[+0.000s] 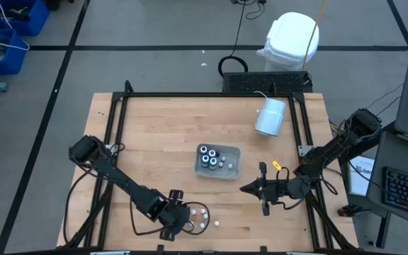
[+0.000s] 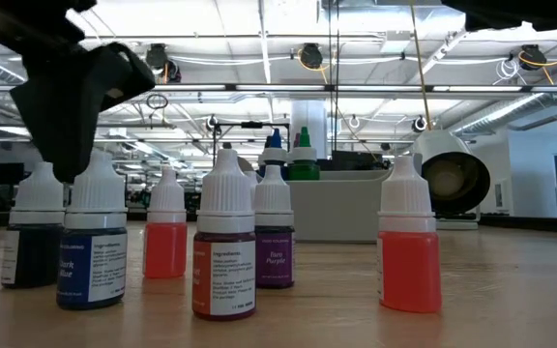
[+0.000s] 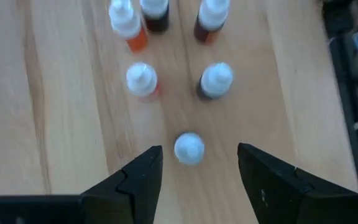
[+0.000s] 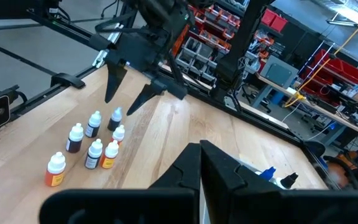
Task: Pick & Place food coloring
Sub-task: Put the small dark blue bottle into the gray bin
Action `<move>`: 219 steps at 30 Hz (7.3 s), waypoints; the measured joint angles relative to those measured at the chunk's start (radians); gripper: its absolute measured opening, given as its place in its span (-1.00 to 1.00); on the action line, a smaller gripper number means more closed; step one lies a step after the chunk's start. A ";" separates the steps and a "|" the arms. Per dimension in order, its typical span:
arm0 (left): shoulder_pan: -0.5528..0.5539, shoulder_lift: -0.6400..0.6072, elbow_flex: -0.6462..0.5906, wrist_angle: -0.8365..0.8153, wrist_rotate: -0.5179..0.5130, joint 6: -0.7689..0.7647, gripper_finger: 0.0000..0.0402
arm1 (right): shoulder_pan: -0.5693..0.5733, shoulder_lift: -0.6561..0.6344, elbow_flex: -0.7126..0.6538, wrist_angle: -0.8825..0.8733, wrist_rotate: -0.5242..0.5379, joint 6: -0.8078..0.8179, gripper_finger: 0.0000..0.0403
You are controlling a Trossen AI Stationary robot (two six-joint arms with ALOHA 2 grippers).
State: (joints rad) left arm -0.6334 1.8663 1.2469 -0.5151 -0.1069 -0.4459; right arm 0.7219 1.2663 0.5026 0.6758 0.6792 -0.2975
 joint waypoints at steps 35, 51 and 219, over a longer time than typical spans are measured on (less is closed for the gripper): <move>0.005 0.027 0.000 0.036 -0.021 0.050 0.05 | 0.000 0.000 0.000 0.000 0.000 -0.002 -1.00; 0.003 0.033 0.000 0.046 -0.004 0.059 0.05 | 0.000 0.000 0.000 0.000 0.000 -0.002 -1.00; 0.141 0.110 0.460 -0.388 -0.379 0.419 -0.66 | -0.092 0.668 0.430 0.240 0.237 -0.849 -0.14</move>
State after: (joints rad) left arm -0.4920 1.9762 1.7065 -0.9028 -0.4854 -0.0273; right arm 0.6296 1.9343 0.9321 0.9161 0.9163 -1.1469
